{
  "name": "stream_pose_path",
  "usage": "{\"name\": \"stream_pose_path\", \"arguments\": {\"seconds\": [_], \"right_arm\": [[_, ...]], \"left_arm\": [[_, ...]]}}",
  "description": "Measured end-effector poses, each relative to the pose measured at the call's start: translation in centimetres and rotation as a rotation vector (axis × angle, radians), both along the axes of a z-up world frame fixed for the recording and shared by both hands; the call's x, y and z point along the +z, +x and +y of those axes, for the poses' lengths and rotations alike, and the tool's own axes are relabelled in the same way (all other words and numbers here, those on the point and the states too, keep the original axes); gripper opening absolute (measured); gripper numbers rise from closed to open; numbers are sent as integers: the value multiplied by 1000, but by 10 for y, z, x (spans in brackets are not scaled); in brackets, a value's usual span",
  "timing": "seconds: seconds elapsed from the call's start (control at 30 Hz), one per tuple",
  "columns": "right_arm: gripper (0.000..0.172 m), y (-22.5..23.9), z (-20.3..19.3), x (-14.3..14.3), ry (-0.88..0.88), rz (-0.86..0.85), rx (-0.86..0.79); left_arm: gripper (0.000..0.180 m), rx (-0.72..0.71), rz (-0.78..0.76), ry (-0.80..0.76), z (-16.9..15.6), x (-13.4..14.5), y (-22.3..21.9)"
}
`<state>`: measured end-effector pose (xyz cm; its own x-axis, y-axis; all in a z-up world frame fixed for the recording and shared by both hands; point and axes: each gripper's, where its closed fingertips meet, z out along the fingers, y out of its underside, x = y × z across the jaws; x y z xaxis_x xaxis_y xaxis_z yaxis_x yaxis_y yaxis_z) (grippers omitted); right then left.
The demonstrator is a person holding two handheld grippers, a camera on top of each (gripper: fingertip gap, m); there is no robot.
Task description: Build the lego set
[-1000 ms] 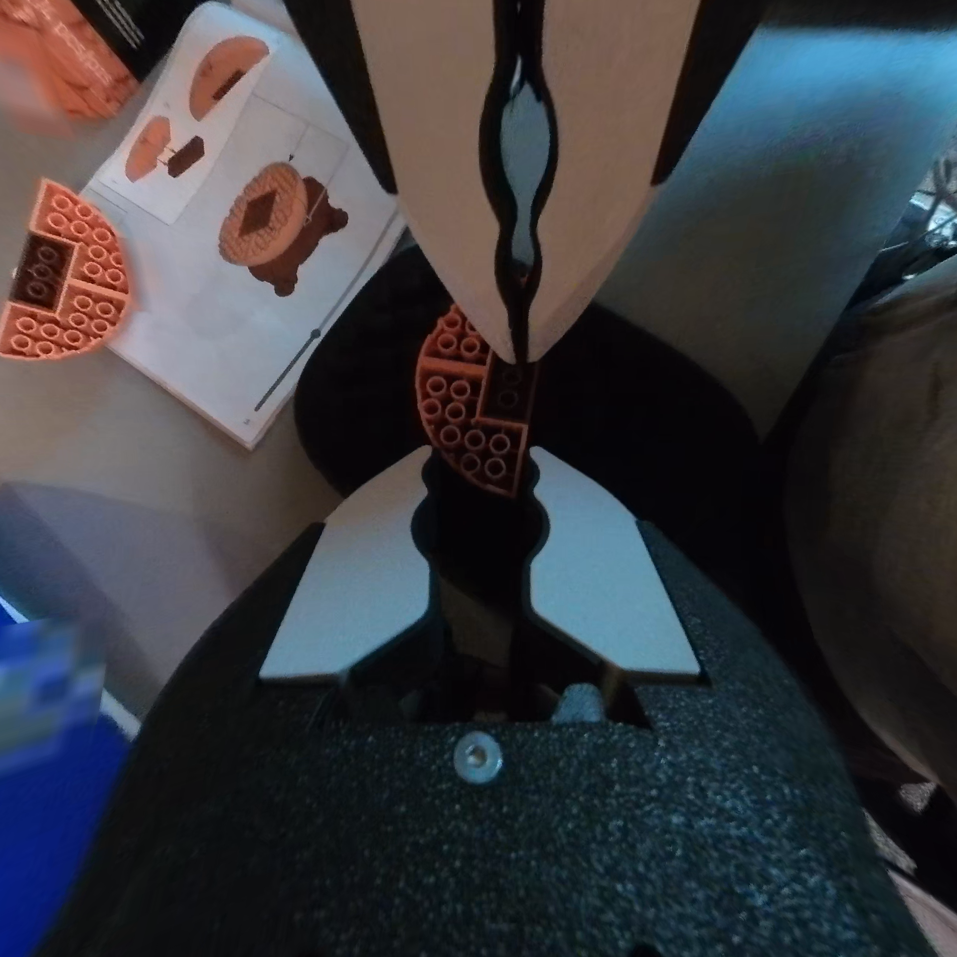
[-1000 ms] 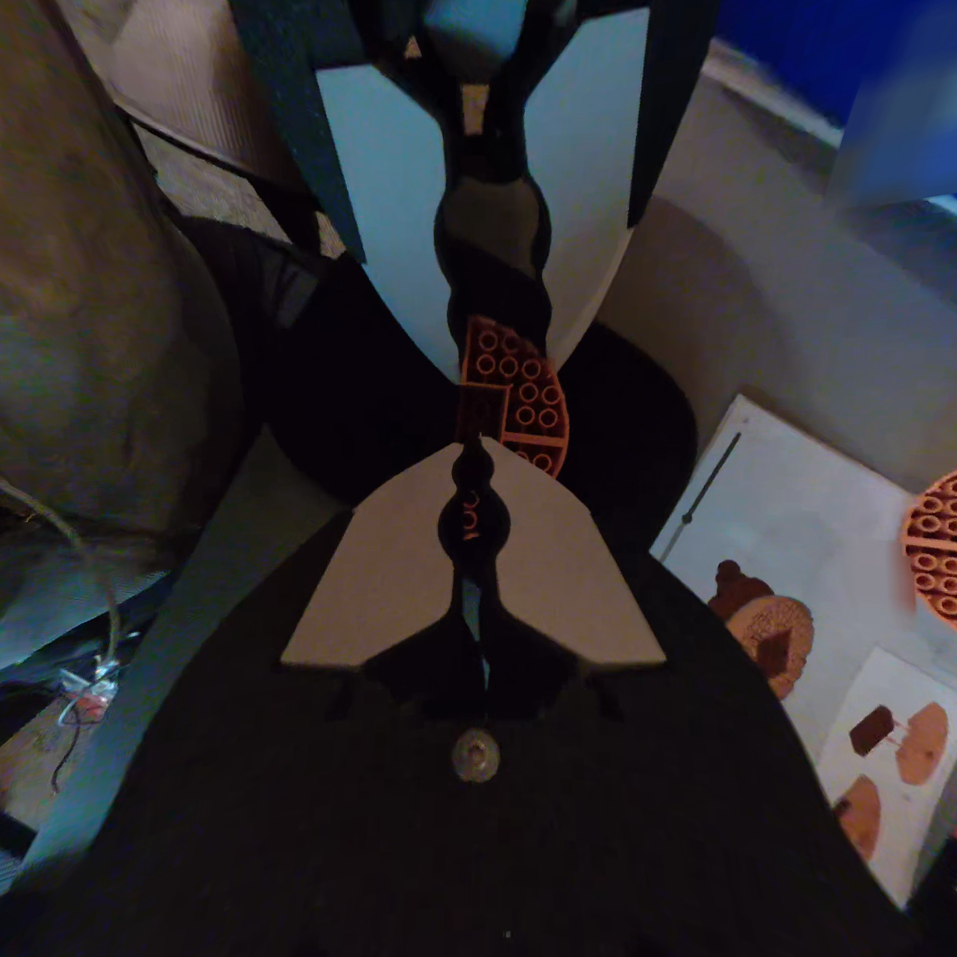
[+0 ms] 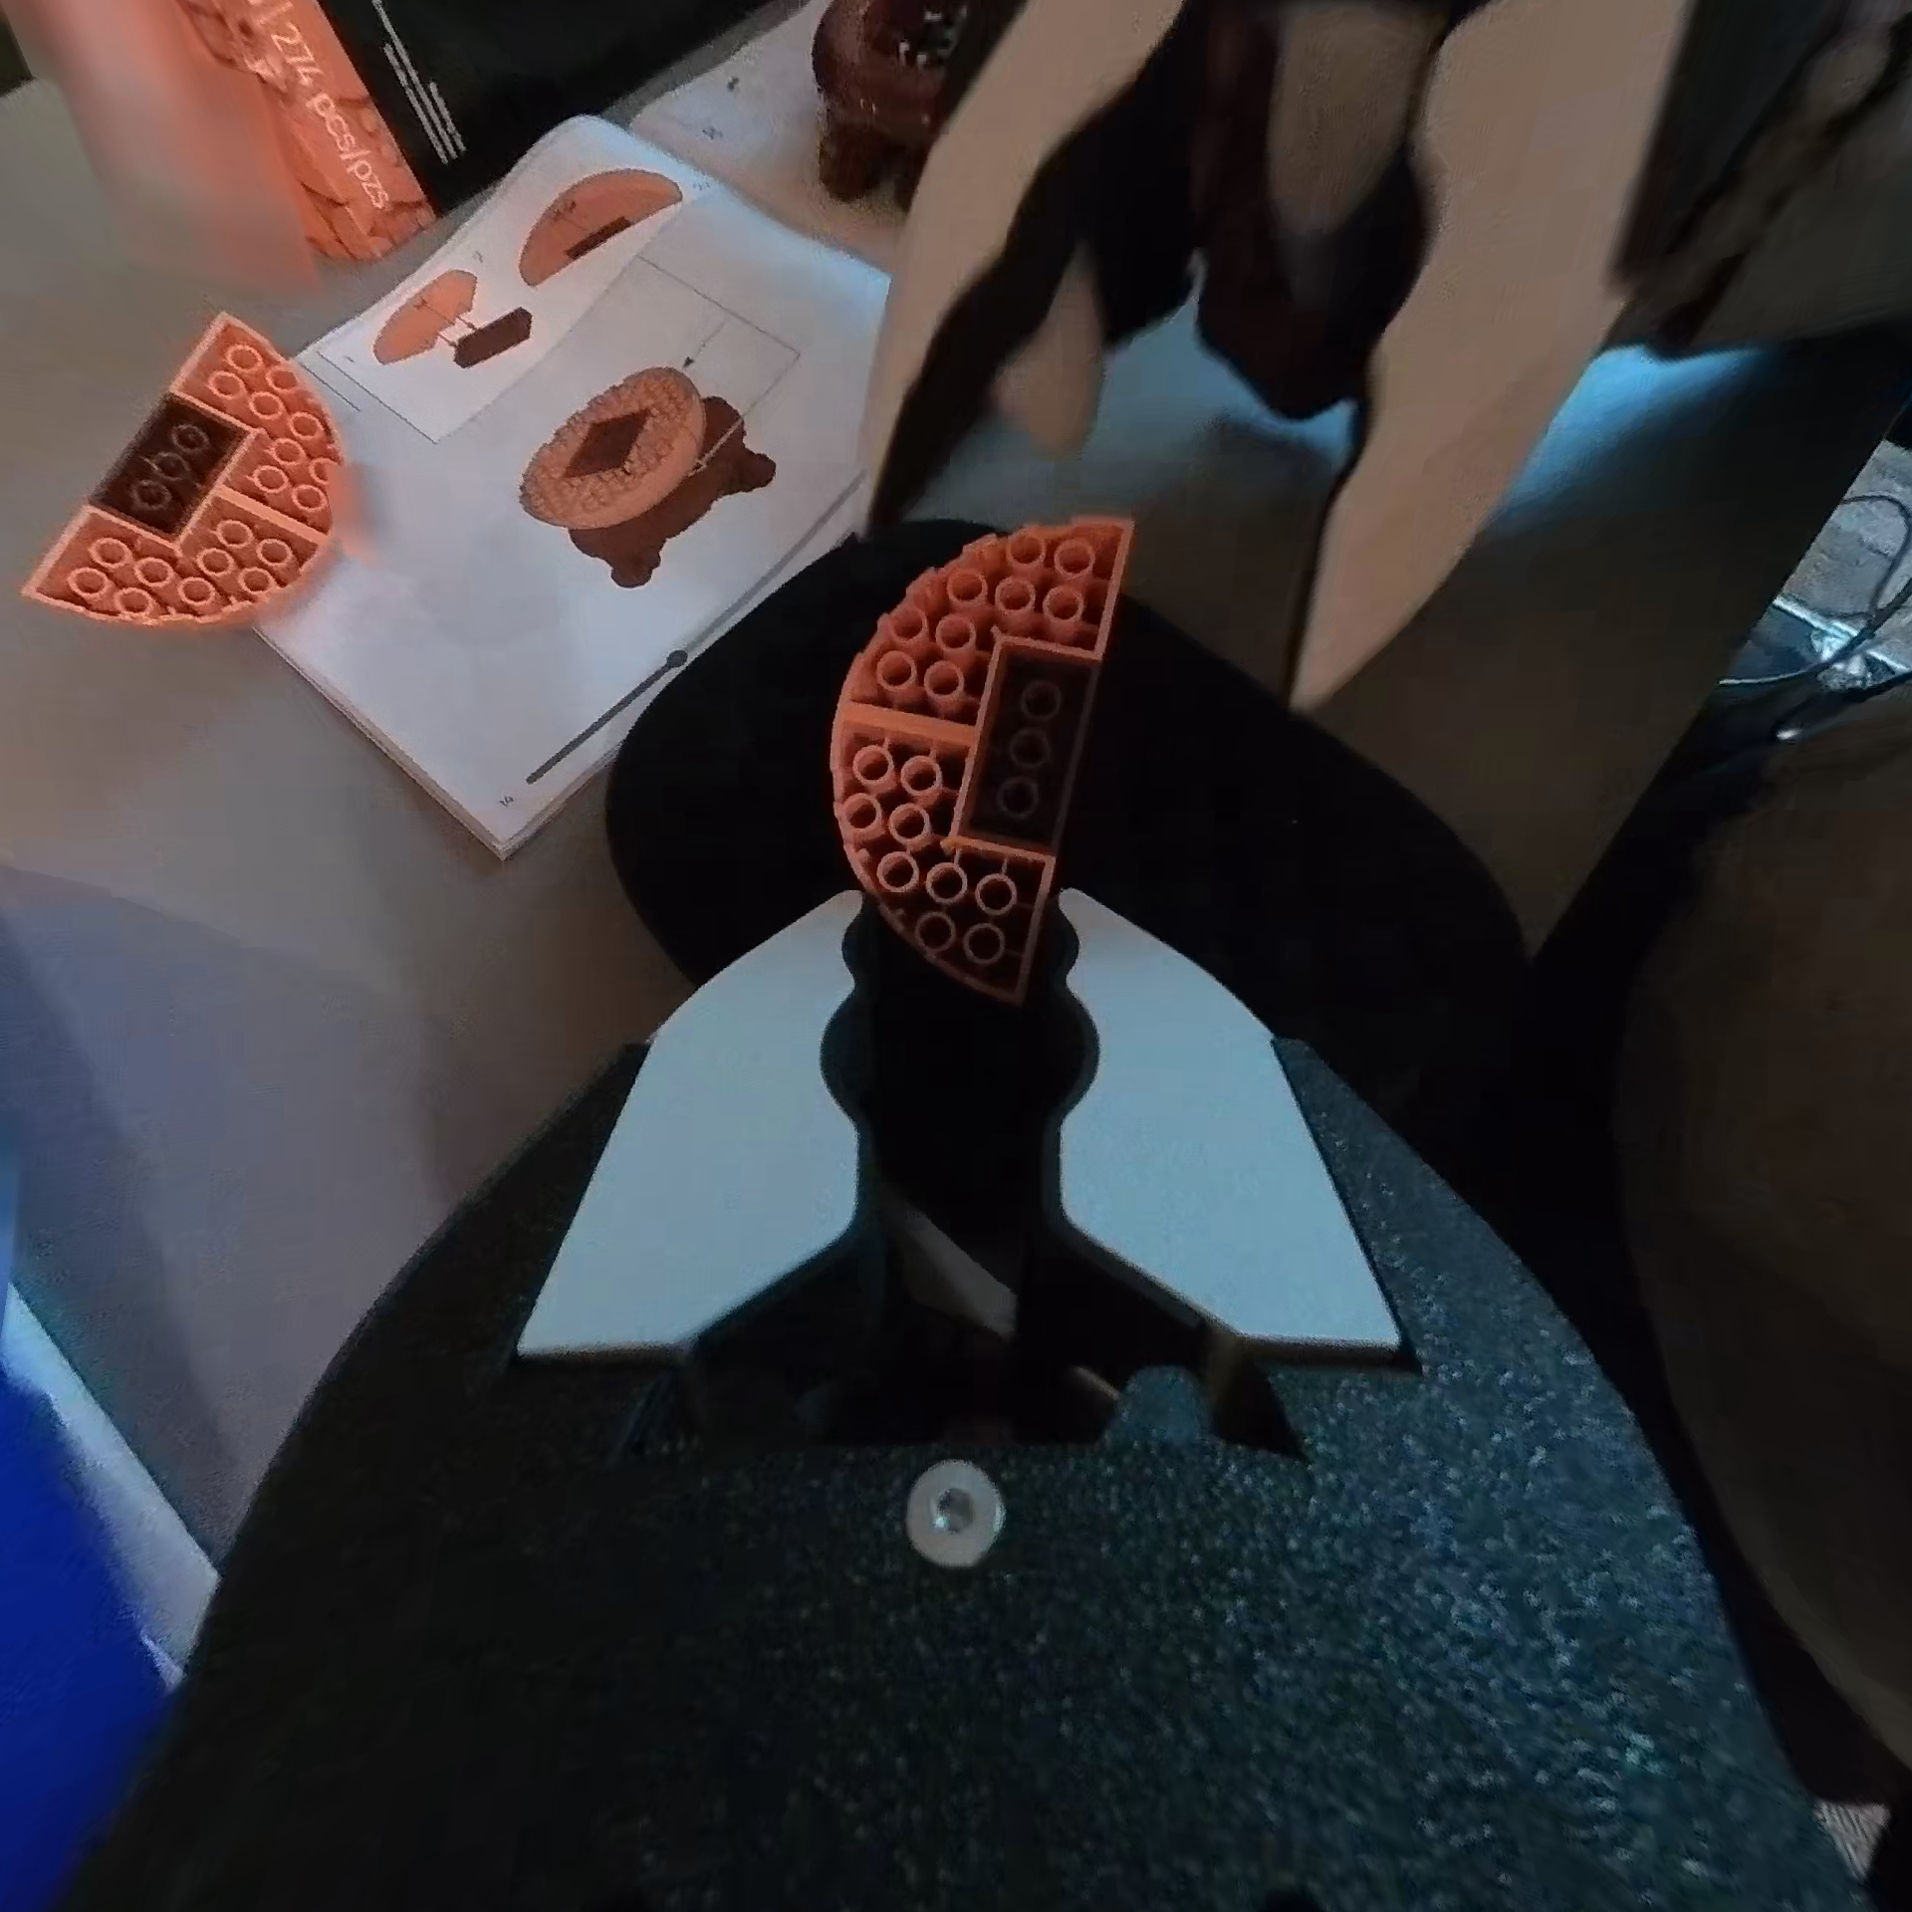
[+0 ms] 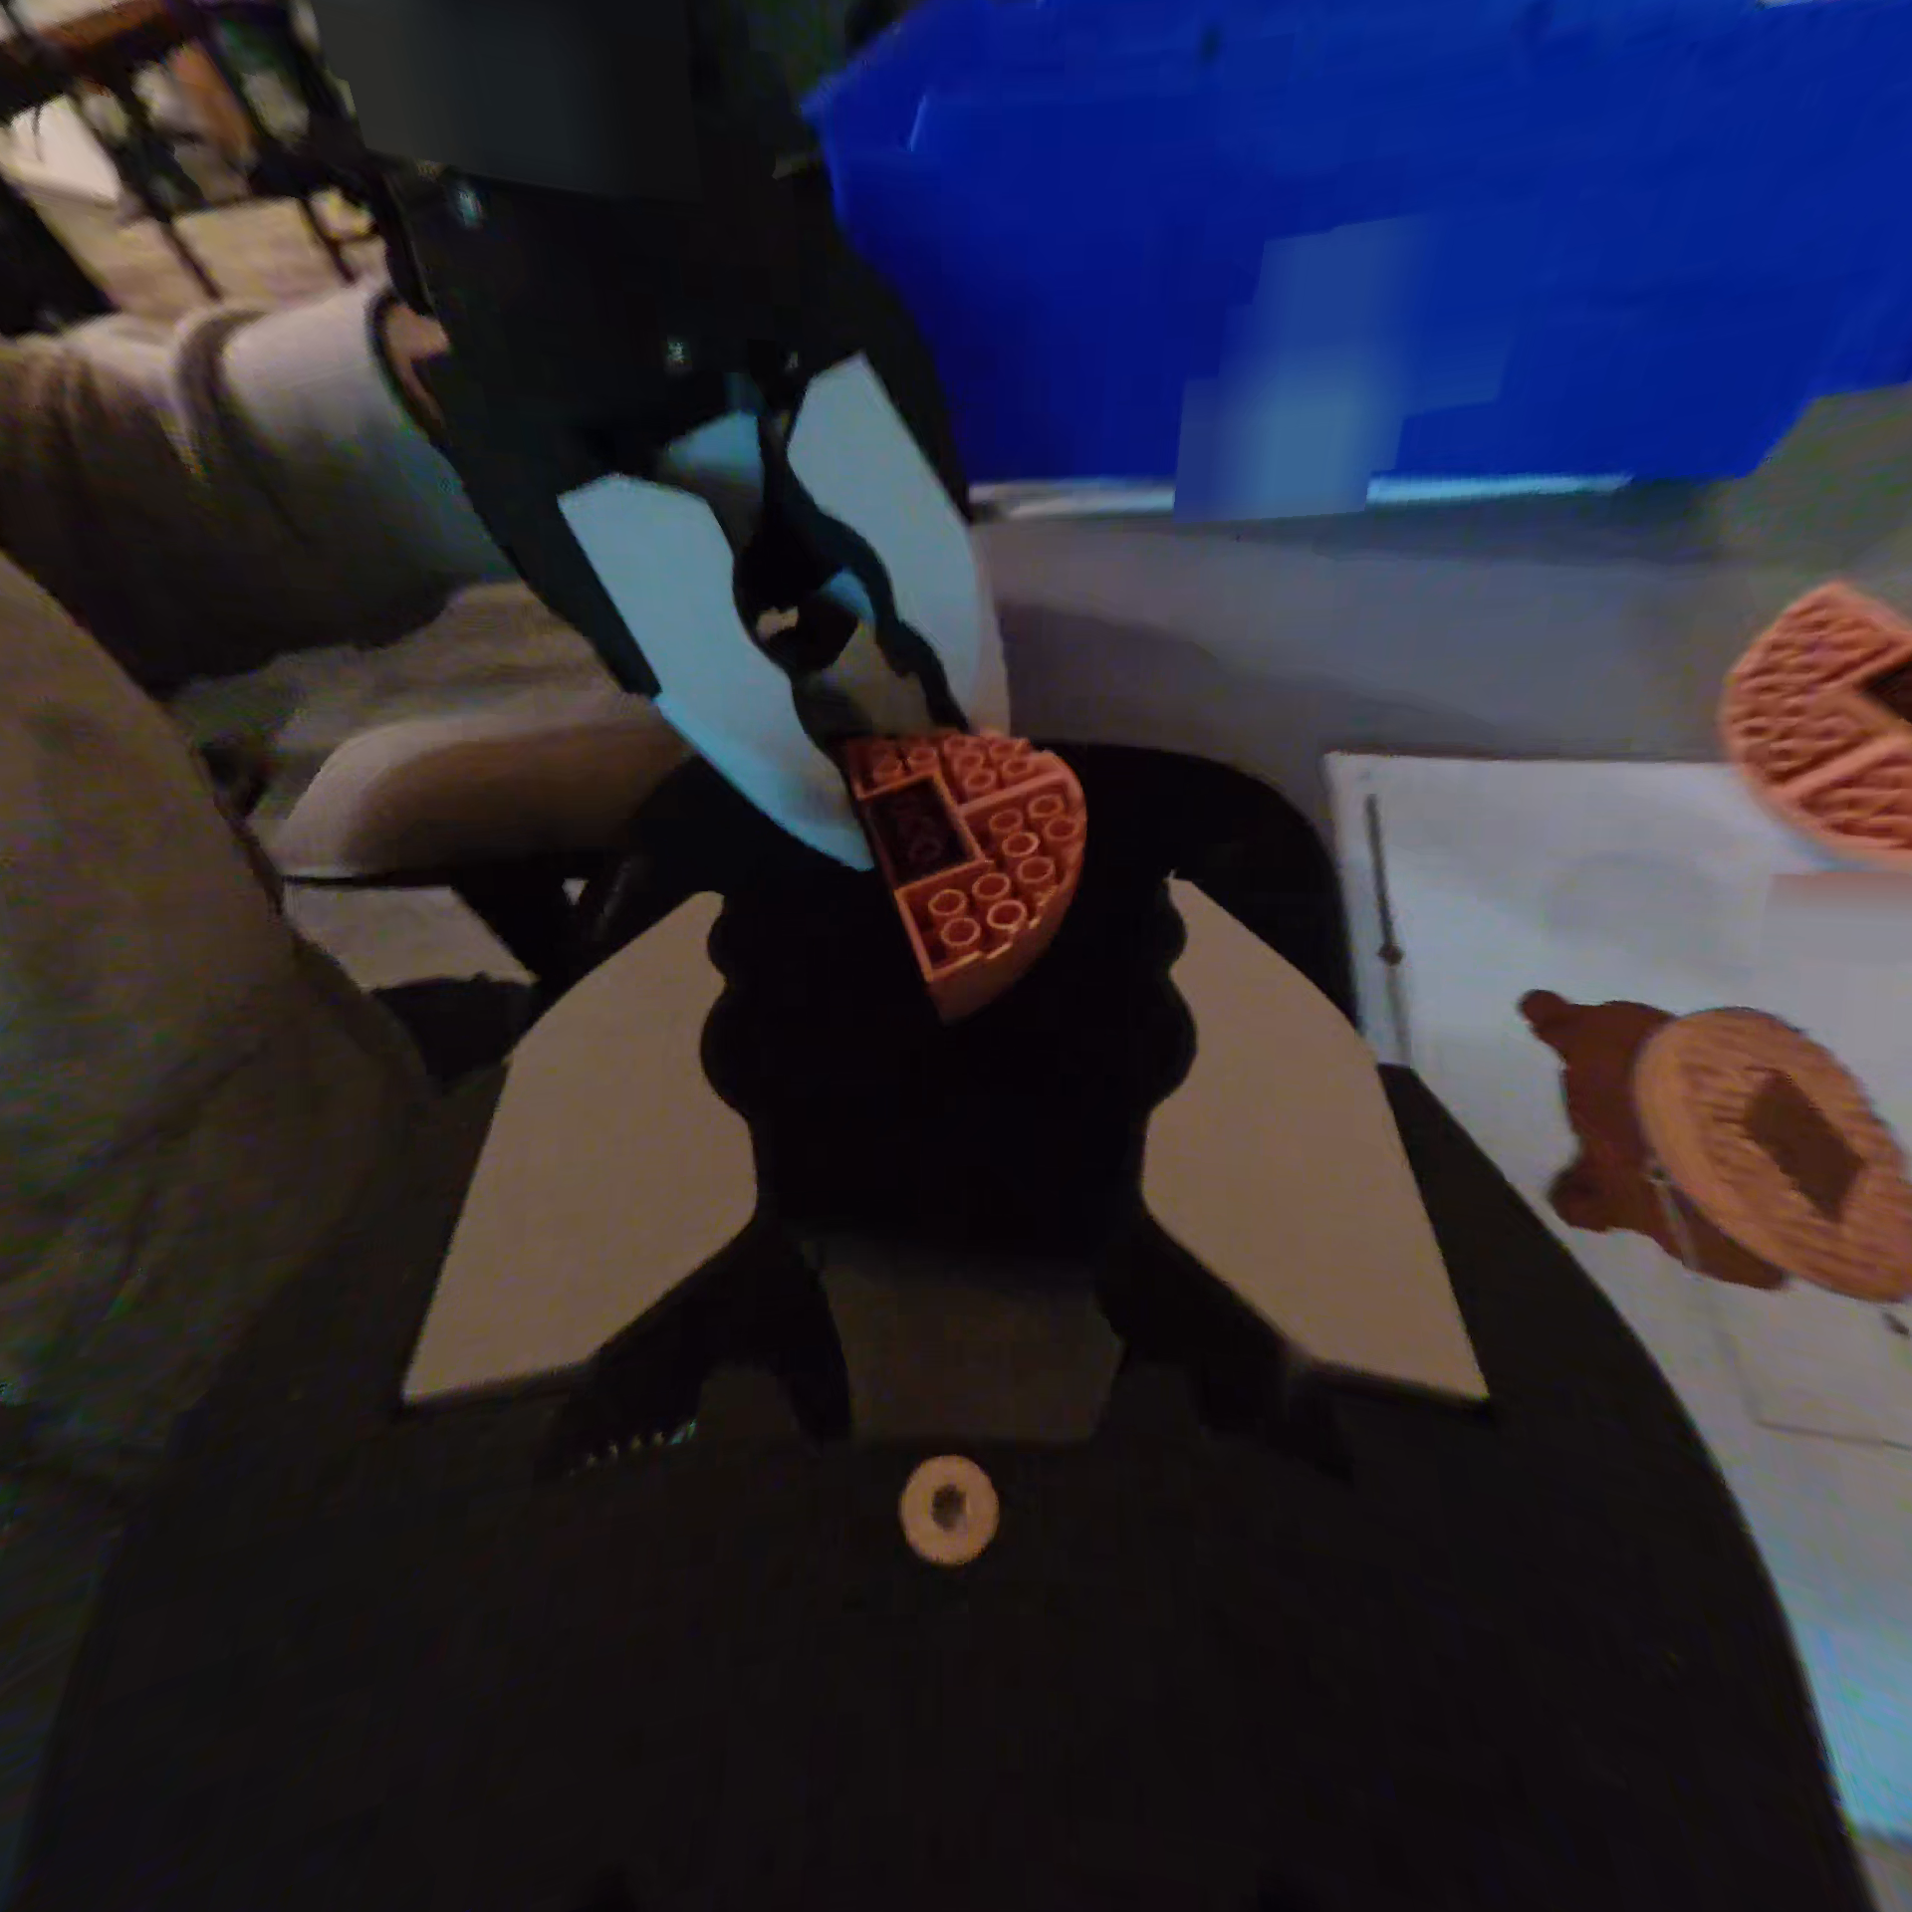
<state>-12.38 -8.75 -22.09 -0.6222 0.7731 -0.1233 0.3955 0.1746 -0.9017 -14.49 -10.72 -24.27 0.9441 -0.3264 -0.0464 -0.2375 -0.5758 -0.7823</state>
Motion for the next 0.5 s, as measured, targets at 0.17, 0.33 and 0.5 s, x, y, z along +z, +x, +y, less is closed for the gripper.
{"name": "stream_pose_path", "arguments": {"seconds": [0.17, 0.33, 0.5], "right_arm": [[35, -7, 5, -14, 103, -55, 5], [34, 5, 26, 18, 5, 13, -67], [34, 8, 102, 37, 122, 51, -354]], "left_arm": [[29, -26, -35, 55, 1, 10, 7], [51, -76, -117, 245, 14, 53, 19], [92, 60, -140, 408, 40, 74, -6]]}}
